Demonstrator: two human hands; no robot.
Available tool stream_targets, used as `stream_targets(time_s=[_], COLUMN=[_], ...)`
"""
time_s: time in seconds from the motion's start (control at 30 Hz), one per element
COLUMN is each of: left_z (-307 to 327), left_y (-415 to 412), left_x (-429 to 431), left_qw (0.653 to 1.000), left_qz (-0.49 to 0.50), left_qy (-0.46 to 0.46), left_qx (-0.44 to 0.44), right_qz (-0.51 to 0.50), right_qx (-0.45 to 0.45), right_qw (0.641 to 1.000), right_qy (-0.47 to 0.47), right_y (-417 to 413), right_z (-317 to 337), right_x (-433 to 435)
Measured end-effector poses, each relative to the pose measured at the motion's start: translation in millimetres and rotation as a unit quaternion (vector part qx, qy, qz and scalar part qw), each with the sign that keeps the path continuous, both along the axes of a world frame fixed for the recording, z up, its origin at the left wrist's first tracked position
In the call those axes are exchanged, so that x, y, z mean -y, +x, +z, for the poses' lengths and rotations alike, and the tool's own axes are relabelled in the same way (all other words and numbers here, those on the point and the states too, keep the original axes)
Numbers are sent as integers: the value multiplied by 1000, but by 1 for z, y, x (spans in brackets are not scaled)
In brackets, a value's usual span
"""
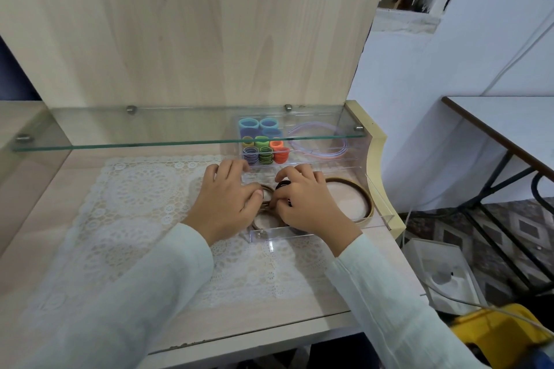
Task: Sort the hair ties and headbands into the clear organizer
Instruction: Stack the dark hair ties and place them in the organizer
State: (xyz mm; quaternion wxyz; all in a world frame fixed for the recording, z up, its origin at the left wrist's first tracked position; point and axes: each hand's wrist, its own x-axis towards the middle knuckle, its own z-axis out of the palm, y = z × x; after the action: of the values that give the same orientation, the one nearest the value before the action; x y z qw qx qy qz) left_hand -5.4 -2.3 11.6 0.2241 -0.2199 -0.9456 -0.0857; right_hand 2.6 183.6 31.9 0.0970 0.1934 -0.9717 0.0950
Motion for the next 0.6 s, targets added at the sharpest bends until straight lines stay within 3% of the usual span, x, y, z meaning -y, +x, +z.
stream_targets(time_s=[0.1,0.3,0.6], left_z=[-3,0,14], left_y=[2,5,0], left_x=[0,-6,-30], left_qw=[1000,999,997], left_qz=[2,-11,2], left_qy=[6,40,-4], left_qx=[7,32,77], right_qz=[-17,-141,-201], right_qx=[25,40,59], right_qw=[999,979,973], right_qy=[-20,-142,-92], right_y=[-1,-11,-12], right_z=[3,6,1], right_x=[-5,-29,-34])
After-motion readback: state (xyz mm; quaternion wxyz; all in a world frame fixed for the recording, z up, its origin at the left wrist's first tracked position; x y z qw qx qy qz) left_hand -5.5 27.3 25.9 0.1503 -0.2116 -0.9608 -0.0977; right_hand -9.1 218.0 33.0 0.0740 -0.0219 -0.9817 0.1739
